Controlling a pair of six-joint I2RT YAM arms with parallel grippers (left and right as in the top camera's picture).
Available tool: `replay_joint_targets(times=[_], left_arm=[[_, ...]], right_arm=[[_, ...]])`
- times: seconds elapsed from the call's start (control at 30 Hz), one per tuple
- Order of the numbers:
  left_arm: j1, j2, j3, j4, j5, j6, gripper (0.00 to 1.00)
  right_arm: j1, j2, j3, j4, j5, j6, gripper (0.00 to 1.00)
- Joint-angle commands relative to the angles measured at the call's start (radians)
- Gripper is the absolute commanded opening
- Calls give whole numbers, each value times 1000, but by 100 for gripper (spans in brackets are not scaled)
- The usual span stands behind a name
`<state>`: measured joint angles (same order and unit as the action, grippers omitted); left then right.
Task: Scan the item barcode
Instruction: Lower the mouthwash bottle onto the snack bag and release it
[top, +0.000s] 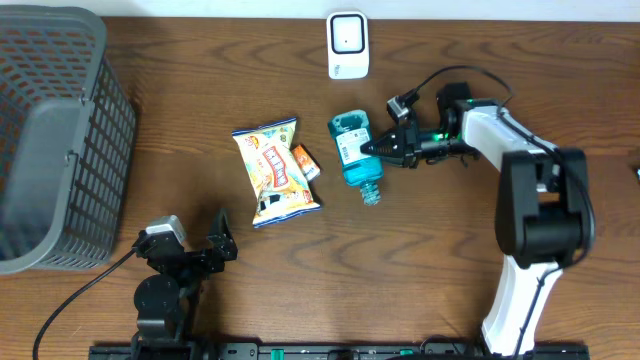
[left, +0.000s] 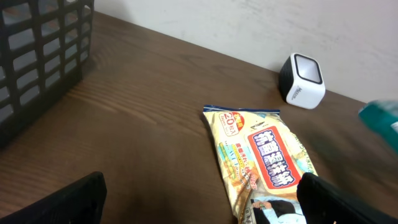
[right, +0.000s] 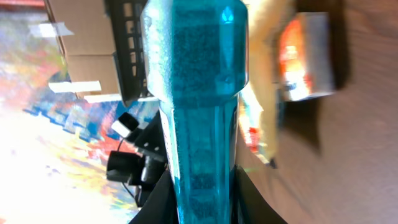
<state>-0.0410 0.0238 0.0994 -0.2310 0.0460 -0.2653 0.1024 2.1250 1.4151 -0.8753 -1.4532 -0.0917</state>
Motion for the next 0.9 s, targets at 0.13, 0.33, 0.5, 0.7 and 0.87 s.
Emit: replay_joint_targets(times=[0.13,0.33,0.5,0.7,0.87], left_arm=[[3,0,-26,-6,-12,5,98],[3,0,-26,-6,-12,5,98],[3,0,-26,-6,-12,5,98],[3,0,-26,-6,-12,5,98],[3,0,-26,-7,-12,5,98]], right_arm=[[19,-334,10,-80,123,-11,1],[143,-554,10,-23,719,141,1],[317,-617,10,63,1086,204,1],[449,-602,10,117,1224,204,1],[474,-602,10,117,1261,204,1]])
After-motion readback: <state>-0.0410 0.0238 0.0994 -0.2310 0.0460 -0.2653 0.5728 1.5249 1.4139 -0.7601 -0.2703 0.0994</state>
